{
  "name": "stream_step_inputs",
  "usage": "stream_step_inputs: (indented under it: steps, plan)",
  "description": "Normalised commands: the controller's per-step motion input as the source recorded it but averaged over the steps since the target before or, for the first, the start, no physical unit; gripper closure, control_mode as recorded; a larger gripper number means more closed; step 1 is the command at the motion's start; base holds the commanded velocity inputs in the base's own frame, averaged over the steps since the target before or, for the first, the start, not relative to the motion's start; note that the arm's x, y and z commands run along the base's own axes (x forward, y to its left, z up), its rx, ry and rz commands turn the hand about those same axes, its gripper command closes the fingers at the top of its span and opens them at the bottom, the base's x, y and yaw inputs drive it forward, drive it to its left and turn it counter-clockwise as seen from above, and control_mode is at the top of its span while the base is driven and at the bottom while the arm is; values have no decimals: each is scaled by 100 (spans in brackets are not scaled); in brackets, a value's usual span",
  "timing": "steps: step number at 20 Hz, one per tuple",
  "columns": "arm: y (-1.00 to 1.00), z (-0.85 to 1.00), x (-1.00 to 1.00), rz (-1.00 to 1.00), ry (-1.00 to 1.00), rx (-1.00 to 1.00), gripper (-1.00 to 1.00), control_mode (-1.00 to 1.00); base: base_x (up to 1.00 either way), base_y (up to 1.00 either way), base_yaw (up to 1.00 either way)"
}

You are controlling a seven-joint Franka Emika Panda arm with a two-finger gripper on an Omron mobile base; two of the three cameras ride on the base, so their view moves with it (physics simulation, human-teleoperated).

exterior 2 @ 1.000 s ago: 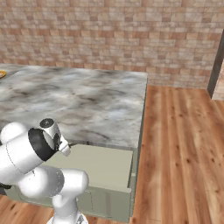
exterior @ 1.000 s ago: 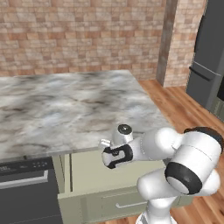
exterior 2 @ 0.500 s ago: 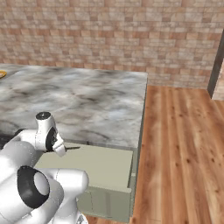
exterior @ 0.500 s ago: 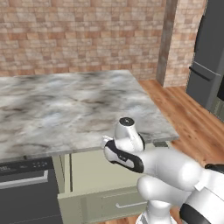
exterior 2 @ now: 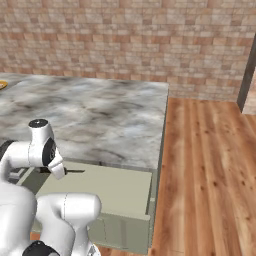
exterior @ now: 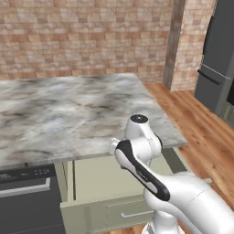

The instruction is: Pick up the knife from the drawer and place it on the cutting board. Then place the meat from the plate to the cutting board.

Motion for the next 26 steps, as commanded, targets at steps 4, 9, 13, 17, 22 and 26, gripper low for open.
stream_step_inputs:
  steps: [4, 9, 13, 17, 22, 26]
  plan:
    - [-9, 82, -57, -6, 0, 0, 100, -100, 0, 0, 0]
    - [-9, 73, -36, -8, 0, 0, 100, -100, 0, 0, 0]
    - [0, 48, -21, -6, 0, 0, 100, -100, 0, 0, 0]
    - [5, 1, 0, 0, 1, -1, 100, -100, 0, 0, 0]
    - [-4, -3, -14, -1, 0, 0, 100, -100, 0, 0, 0]
    - [-6, -4, -18, -1, 0, 1, 100, 100, -73, -33, -6]
